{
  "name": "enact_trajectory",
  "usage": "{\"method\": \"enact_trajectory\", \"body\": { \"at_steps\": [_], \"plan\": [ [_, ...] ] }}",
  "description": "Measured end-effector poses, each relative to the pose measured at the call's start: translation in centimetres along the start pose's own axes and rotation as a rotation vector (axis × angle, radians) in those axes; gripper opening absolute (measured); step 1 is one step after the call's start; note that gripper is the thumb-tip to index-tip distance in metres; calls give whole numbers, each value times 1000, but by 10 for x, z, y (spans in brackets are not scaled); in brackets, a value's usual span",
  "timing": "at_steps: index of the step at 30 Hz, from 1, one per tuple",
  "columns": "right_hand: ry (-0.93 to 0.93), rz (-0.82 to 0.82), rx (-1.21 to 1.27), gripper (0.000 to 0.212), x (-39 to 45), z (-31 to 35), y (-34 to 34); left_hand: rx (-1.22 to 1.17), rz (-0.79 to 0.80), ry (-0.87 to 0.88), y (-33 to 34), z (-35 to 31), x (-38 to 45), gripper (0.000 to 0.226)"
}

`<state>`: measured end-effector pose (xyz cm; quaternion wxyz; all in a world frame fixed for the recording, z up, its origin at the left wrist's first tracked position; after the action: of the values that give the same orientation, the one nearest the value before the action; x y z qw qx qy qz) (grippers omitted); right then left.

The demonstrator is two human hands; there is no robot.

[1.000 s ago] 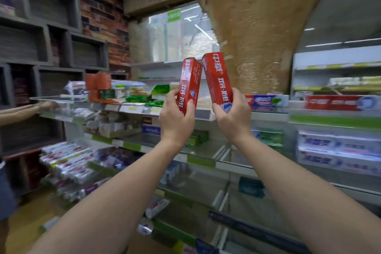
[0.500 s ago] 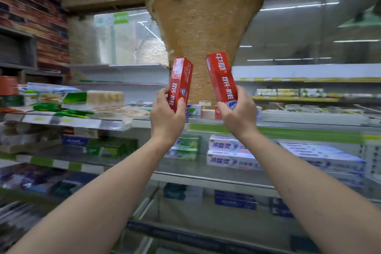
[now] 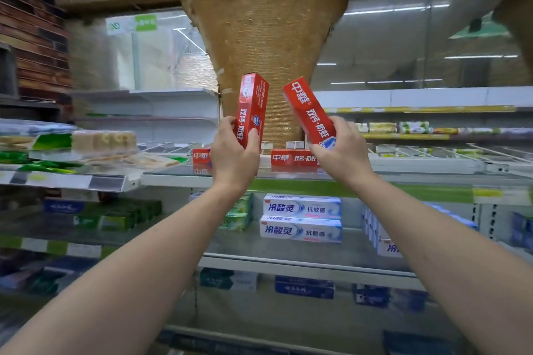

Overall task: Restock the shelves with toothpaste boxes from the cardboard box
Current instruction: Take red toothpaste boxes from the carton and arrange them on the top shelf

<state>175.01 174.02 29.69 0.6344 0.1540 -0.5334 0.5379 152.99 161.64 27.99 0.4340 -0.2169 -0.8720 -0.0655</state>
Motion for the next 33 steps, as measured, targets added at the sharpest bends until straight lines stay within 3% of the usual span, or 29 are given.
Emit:
{"method": "enact_trajectory", "body": {
  "at_steps": [8, 17, 33],
  "plan": [
    [-31, 303, -398, 64, 35, -15, 47, -44, -9, 32, 27, 30, 48, 34],
    [-58, 588, -530, 75, 58, -46, 102, -59, 3, 75, 55, 59, 94, 40],
    [-169, 641, -635, 61, 87, -76, 136, -75, 113, 71, 106, 65, 117, 40]
  ]
}}
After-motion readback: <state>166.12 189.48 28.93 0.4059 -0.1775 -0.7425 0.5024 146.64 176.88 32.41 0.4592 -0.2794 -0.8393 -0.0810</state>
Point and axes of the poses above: each hand's wrist, its own x-axis towards the middle knuckle, its own y-axis out of the palm, z = x × y, the point moved 10 cm from there along x, towards the middle knuckle, and after that the axes turned 1 degree about -x, right-handed, at the moved point
